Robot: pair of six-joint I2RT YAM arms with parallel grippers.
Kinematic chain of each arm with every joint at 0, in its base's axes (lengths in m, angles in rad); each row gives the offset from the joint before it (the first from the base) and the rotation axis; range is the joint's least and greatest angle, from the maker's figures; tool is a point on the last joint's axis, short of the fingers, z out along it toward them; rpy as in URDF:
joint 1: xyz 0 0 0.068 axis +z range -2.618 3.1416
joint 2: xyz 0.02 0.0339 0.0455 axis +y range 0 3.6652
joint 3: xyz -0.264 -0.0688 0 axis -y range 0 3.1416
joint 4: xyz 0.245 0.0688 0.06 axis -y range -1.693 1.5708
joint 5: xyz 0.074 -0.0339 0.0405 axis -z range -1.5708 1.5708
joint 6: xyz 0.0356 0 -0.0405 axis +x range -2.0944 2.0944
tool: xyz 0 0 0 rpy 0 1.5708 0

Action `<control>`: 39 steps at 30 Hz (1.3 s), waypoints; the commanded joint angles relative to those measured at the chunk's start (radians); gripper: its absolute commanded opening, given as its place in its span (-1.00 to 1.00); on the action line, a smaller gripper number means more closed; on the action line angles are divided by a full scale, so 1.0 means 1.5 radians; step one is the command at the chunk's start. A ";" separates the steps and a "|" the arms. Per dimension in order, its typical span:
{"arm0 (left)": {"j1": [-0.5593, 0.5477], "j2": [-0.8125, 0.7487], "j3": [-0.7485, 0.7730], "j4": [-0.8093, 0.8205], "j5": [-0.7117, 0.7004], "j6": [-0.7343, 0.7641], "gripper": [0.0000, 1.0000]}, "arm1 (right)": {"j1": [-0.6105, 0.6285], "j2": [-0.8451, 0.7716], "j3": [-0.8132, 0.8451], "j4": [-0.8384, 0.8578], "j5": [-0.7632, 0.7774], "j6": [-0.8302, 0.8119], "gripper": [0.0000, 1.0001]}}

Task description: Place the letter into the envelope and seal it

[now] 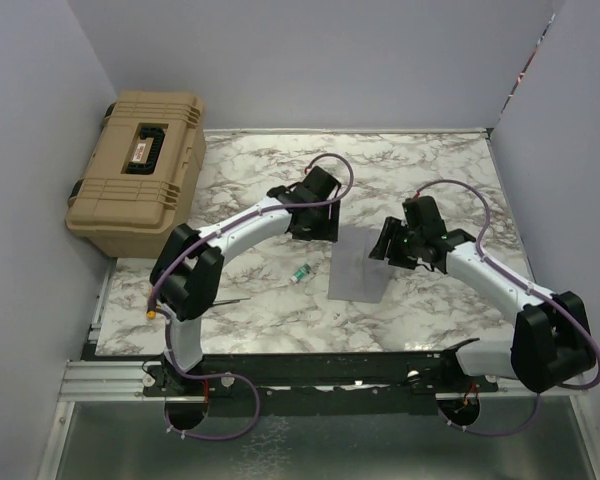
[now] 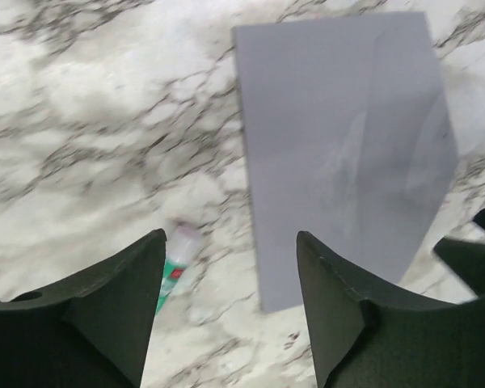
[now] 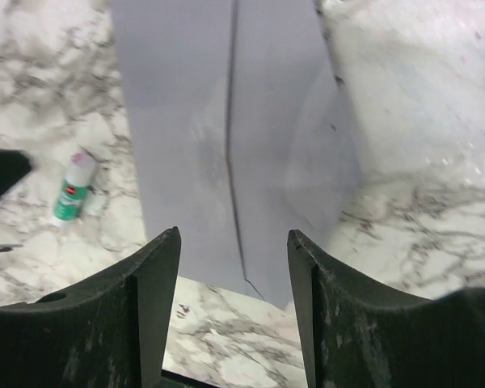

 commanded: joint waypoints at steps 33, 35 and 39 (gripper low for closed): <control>-0.050 -0.057 -0.235 0.047 -0.190 0.203 -1.00 | -0.036 0.064 -0.159 0.203 -0.119 0.126 -0.24; -0.051 -0.052 -0.221 0.048 -0.177 0.214 -1.00 | -0.036 0.081 -0.152 0.230 -0.130 0.123 -0.29; -0.050 -0.051 -0.192 0.052 -0.151 0.220 -1.00 | -0.036 0.126 -0.117 0.246 -0.130 0.100 -0.31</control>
